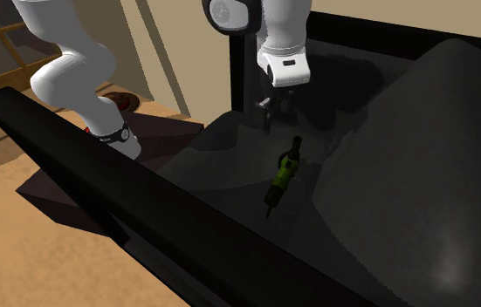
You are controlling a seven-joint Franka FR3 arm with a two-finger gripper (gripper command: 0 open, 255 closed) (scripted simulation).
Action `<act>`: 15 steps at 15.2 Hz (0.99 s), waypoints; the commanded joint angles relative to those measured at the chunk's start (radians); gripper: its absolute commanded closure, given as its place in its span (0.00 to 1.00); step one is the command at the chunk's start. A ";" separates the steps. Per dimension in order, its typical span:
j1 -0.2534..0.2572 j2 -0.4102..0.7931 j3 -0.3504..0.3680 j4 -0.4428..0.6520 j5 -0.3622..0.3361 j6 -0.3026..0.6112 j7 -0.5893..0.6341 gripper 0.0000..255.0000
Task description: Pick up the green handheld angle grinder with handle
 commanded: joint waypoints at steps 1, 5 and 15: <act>-0.004 0.077 -0.001 0.066 0.027 0.018 -0.002 0.00; -0.014 0.211 0.003 0.198 0.071 0.030 0.000 0.00; -0.014 0.249 0.008 0.148 0.085 0.117 -0.020 1.00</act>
